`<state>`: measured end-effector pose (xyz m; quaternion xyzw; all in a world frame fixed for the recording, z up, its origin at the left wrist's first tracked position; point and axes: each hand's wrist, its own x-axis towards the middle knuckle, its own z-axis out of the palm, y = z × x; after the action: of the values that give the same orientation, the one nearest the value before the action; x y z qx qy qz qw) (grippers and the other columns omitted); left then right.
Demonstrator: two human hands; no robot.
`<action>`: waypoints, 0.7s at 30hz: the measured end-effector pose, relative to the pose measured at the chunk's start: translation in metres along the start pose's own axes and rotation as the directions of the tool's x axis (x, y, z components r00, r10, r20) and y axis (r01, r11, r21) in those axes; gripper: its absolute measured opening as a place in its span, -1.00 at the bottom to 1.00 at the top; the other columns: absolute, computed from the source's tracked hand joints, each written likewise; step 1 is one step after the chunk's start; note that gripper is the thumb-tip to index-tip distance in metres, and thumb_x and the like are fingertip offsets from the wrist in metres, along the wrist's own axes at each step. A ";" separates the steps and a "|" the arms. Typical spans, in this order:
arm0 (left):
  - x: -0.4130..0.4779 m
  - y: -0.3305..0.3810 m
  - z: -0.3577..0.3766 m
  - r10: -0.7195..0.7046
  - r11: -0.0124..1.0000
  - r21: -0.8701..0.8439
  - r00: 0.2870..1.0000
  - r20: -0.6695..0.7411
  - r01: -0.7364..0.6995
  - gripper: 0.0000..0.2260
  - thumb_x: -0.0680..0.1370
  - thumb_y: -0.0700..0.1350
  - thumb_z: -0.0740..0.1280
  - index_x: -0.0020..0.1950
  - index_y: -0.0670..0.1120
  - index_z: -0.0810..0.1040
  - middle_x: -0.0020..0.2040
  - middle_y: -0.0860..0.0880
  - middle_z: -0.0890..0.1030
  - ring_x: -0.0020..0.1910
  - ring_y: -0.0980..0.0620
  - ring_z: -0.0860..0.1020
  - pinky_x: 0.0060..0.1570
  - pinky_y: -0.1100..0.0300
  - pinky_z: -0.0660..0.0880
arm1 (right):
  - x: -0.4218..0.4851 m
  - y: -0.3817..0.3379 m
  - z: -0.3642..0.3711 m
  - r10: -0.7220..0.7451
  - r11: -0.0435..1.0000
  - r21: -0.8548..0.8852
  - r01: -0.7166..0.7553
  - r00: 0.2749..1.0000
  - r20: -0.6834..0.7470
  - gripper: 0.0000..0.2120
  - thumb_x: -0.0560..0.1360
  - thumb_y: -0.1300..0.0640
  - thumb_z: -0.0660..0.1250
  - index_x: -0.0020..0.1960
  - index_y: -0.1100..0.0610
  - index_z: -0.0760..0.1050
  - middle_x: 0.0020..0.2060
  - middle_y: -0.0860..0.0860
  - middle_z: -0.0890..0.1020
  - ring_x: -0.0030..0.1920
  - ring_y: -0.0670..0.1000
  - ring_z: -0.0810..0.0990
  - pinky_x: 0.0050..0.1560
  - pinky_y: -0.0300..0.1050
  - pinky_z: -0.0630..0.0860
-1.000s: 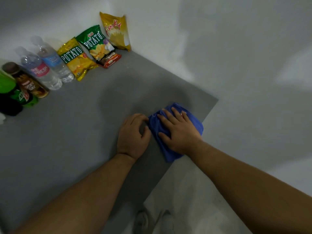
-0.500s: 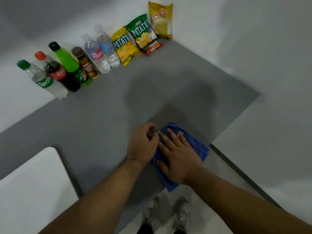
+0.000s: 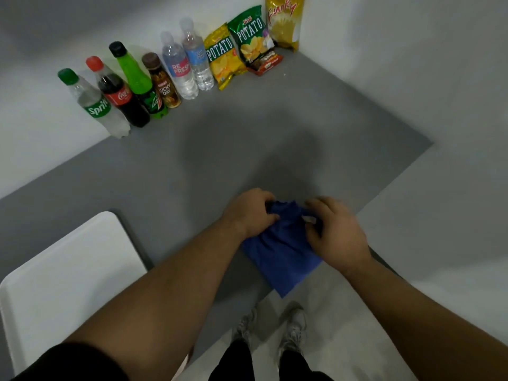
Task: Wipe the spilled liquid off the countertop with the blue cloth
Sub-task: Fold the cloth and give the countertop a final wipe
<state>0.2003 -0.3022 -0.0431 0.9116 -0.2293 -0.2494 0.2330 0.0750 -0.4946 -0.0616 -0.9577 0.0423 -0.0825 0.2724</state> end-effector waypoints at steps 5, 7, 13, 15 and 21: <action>-0.008 -0.001 -0.003 0.018 0.990 -0.139 0.999 -0.031 -0.022 -0.96 0.60 -0.08 0.35 0.03 0.00 0.56 -0.04 0.05 0.58 -0.03 -0.01 0.57 -0.18 0.19 0.43 | 0.007 -0.002 -0.013 0.167 0.966 -0.227 -0.127 0.971 0.171 -0.89 0.48 0.10 0.36 -0.01 0.05 0.61 0.05 0.04 0.59 0.04 0.19 0.57 -0.03 0.03 0.52; -0.015 0.000 -0.011 -0.006 0.961 -0.275 0.999 -0.039 -0.005 -0.97 0.62 -0.08 0.33 0.02 0.05 0.52 -0.10 0.11 0.59 -0.08 0.04 0.58 -0.22 0.25 0.40 | 0.016 -0.012 -0.019 0.215 0.969 -0.166 -0.181 0.952 0.218 -0.98 0.54 0.12 0.28 -0.07 0.02 0.45 -0.05 0.09 0.61 -0.03 0.24 0.58 -0.12 0.00 0.45; -0.039 -0.002 -0.069 0.096 0.763 -0.599 0.958 -0.269 -0.245 -0.80 0.59 -0.28 0.31 0.02 0.04 0.55 -0.02 -0.01 0.68 -0.02 0.00 0.66 -0.02 0.08 0.61 | 0.045 -0.047 -0.073 0.000 0.996 0.088 0.000 1.000 0.005 -0.91 0.62 0.05 0.30 0.11 0.01 0.46 -0.19 0.00 0.61 -0.20 0.12 0.57 -0.21 0.00 0.45; -0.054 -0.006 -0.082 0.175 0.731 -0.582 0.922 -0.345 -0.356 -0.80 0.53 -0.26 0.33 -0.04 0.07 0.54 -0.10 0.03 0.64 -0.08 0.08 0.61 -0.07 0.18 0.54 | 0.045 -0.057 -0.089 -0.141 0.986 0.081 0.144 0.989 -0.037 -0.87 0.59 -0.01 0.30 0.13 -0.05 0.49 -0.16 -0.05 0.62 -0.19 0.03 0.56 -0.18 -0.06 0.43; -0.101 -0.044 -0.046 0.198 0.890 -0.359 0.948 -0.248 -0.280 -0.80 0.46 -0.20 0.37 0.08 -0.08 0.58 0.02 -0.03 0.66 0.03 -0.08 0.65 0.16 -0.01 0.56 | -0.003 -0.056 -0.049 -0.253 0.967 0.006 0.256 0.953 0.167 -0.79 0.51 0.05 0.47 0.13 0.04 0.64 -0.06 0.01 0.71 -0.05 0.08 0.65 0.06 -0.08 0.49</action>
<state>0.1620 -0.1997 0.0038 0.8323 -0.2605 -0.1641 0.4610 0.0653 -0.4720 0.0087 -0.9608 -0.1037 -0.0361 0.2546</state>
